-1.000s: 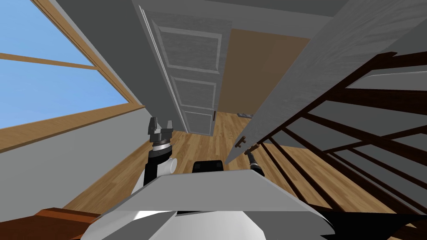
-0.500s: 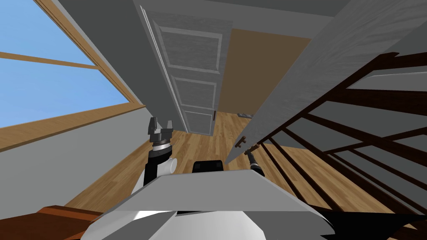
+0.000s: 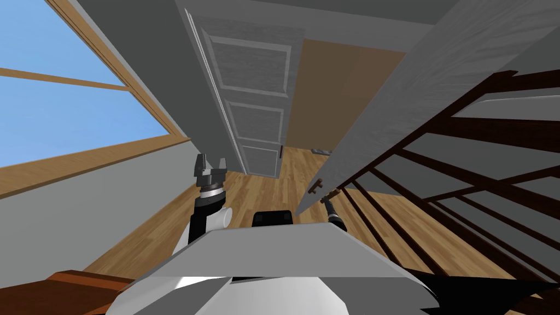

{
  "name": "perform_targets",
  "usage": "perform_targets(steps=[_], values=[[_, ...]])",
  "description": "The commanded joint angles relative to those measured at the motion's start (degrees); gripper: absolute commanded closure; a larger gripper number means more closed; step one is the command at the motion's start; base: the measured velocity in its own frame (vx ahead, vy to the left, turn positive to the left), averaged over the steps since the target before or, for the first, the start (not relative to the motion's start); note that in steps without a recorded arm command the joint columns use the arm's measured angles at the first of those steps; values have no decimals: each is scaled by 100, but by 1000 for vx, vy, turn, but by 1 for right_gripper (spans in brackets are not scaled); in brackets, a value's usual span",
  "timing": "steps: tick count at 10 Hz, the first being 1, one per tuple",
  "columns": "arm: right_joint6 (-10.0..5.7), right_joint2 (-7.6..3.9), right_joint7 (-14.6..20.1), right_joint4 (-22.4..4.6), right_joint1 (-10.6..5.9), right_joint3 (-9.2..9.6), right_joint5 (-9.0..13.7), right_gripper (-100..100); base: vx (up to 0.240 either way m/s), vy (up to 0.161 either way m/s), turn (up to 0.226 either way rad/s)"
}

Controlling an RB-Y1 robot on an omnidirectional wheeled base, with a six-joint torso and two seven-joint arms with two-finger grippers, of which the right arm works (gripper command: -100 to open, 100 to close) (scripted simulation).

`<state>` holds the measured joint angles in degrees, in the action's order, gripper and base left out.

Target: Pull the door open

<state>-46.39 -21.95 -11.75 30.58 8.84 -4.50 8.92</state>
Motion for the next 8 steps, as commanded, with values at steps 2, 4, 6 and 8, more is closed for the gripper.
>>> perform_targets(steps=[2,4,6,8], values=[[156,88,93,321,79,-38,62,100,7,-5,14],[90,36,118,180,82,23,31,100,-28,-20,4],[83,31,224,187,69,55,41,100,-63,-50,44],[78,29,292,192,61,76,48,100,-38,-44,30]])
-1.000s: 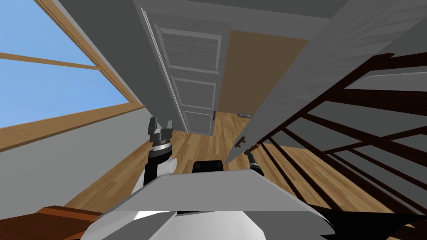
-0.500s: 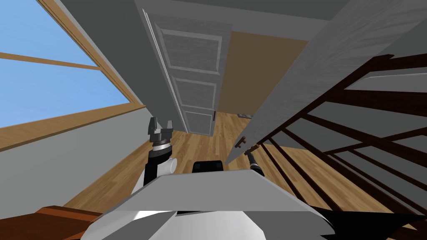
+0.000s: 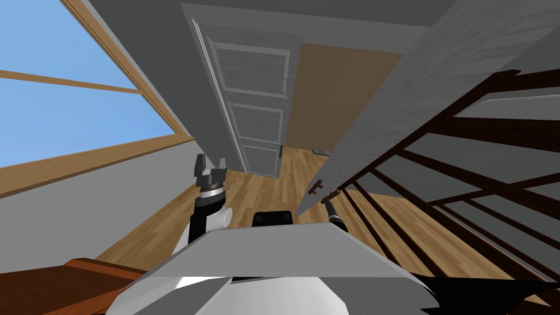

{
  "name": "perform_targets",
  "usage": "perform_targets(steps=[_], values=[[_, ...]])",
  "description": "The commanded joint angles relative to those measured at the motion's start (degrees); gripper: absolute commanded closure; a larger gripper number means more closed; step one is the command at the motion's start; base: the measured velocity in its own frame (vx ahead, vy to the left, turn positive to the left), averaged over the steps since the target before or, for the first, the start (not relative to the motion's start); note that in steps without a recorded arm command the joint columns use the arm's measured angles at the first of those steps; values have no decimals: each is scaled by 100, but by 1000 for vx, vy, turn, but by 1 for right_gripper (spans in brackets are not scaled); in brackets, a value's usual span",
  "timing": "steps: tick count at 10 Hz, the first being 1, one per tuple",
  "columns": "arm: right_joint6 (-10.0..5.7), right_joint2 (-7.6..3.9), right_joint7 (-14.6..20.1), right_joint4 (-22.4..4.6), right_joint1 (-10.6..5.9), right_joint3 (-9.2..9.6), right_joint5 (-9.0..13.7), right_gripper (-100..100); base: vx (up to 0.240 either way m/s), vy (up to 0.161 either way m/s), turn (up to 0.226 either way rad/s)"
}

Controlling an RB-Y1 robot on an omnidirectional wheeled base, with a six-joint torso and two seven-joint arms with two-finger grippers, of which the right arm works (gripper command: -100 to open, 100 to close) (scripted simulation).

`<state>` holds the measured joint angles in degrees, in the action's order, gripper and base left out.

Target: Pull the door open

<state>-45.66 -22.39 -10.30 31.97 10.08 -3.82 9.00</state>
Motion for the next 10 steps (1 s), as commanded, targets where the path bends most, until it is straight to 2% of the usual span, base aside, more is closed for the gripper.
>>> perform_targets(steps=[1,10], values=[[1,70,216,59,-72,29,46,100,-17,-25,30],[-4,67,284,64,-80,50,52,100,-5,-6,5]])
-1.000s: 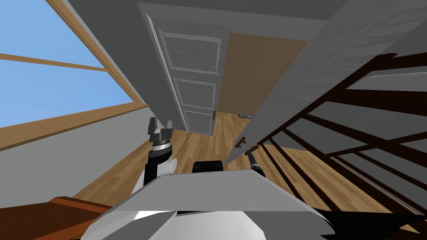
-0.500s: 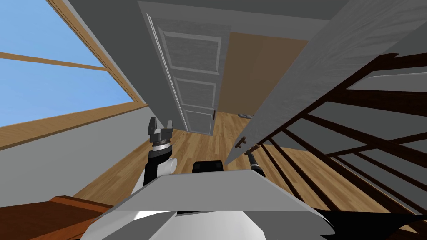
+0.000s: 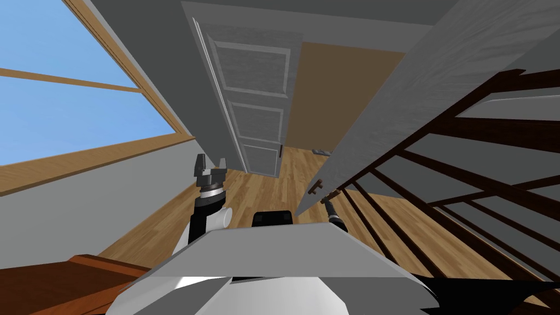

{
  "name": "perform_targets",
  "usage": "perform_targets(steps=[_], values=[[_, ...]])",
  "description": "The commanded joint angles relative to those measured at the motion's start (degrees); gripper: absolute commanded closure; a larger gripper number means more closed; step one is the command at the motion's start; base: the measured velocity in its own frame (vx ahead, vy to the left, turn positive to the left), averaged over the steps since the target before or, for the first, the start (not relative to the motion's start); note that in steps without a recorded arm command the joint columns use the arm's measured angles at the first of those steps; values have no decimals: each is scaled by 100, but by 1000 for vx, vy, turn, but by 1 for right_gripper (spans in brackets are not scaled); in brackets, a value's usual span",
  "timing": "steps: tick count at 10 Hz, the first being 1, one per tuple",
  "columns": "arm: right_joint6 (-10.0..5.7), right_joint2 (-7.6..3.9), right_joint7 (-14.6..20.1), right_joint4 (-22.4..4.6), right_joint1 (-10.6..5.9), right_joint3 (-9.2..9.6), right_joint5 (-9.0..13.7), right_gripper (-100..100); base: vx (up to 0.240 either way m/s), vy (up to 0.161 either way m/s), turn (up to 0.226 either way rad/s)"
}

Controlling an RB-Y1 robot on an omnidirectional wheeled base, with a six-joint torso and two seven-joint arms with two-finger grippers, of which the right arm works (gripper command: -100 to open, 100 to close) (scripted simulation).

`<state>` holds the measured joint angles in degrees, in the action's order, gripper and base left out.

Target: Pull the door open

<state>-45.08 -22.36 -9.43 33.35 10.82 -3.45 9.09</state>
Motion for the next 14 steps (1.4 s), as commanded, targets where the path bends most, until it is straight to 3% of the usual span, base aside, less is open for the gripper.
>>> perform_targets(steps=[1,5,6,10,14], values=[[-62,64,198,-74,-153,13,44,100,0,0,0],[-62,64,198,-74,-153,13,44,100,1,3,3],[-159,-29,236,-253,-130,69,16,100,-48,-24,38],[-183,-42,446,-237,-147,131,38,100,-50,-57,34],[-183,-42,446,-237,-147,131,38,100,-4,-2,2]])
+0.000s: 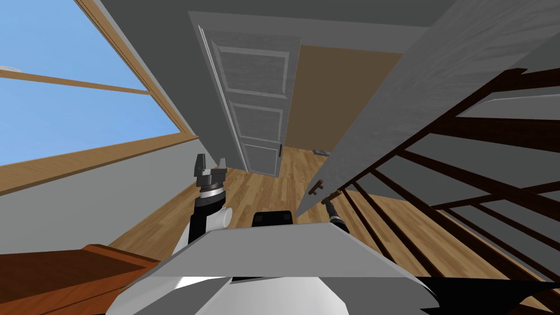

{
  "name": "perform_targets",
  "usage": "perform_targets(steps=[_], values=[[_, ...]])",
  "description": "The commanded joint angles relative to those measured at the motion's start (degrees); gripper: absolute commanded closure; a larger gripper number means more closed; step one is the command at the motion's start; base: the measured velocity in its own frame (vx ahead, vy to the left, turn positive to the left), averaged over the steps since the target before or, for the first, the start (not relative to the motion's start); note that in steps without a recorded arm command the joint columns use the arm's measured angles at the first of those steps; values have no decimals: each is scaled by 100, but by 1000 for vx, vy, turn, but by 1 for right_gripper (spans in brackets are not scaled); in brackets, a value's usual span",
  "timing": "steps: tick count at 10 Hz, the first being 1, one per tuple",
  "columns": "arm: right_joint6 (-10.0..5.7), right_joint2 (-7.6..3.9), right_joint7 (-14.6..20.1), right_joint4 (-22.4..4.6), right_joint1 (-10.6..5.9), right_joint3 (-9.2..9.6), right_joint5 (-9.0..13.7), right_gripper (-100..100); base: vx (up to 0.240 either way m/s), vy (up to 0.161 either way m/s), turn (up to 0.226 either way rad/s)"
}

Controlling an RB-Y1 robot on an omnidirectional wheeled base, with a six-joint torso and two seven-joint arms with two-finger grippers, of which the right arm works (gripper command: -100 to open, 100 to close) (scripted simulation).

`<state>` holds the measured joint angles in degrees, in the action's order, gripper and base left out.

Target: Pull the door open

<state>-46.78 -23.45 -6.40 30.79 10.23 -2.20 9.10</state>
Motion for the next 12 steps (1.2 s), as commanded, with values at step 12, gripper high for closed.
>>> perform_targets(steps=[12], values=[[-41,52,380,36,-109,75,62,100,-8,-10,10]])
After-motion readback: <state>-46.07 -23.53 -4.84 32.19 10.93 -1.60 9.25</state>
